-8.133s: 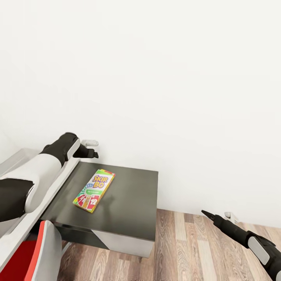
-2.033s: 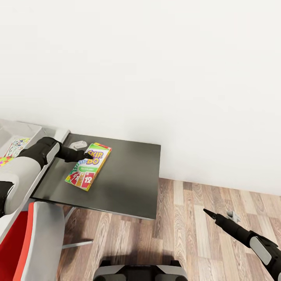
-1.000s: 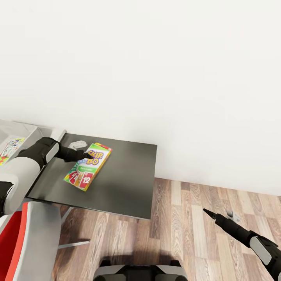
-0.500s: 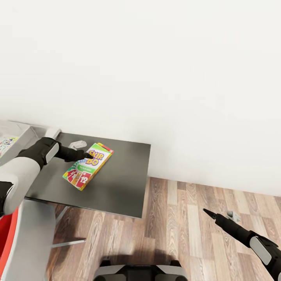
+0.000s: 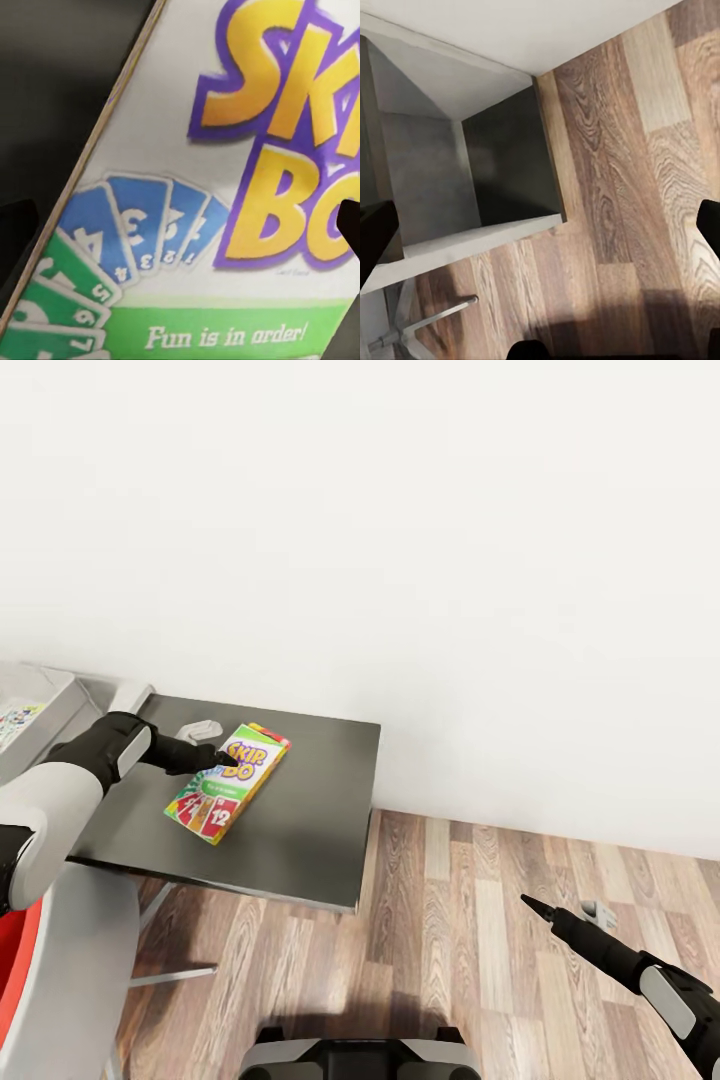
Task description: Put all the toys in the child's room - the three board games (two on the bed and one on the table), the two jigsaw puzzles on the table, and the tennis ball on the table - inside the toy box on the table in the child's room.
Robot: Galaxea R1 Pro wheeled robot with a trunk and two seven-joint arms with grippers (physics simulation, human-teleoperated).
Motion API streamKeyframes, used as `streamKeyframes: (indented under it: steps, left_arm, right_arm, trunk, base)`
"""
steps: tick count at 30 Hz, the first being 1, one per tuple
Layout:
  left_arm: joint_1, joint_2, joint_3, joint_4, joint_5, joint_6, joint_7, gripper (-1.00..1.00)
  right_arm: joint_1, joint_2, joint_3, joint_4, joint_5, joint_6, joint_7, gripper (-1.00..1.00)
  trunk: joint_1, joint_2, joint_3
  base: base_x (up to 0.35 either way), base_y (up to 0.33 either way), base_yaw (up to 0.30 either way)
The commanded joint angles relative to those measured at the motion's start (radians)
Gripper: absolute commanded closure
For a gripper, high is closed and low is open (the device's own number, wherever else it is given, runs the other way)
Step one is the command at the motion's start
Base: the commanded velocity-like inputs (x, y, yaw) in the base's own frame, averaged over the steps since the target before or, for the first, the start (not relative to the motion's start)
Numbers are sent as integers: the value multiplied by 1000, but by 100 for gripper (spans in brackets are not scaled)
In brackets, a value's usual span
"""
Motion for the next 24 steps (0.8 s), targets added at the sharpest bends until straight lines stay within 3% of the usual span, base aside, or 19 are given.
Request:
streamKeyframes:
  steps: [1, 13, 24]
  left_arm:
    - [-1, 0, -8, -1, 10, 6, 1, -100]
    - [-1, -3, -10, -2, 9, 6, 1, -100]
    - [-1, -4, -9, -2, 9, -1, 1, -100]
  right_arm:
    - [0, 0, -2, 0, -8, 10, 3, -100]
    - [0, 0, -2, 0, -8, 10, 3, -100]
    - [0, 0, -2, 0, -8, 10, 6, -100]
  trunk:
    - [0, -2, -1]
    - [0, -2, -1]
    - [0, -2, -1]
  base:
    - [-57, -1, 0]
    - [-192, -57, 0]
    - [-87, -36, 0]
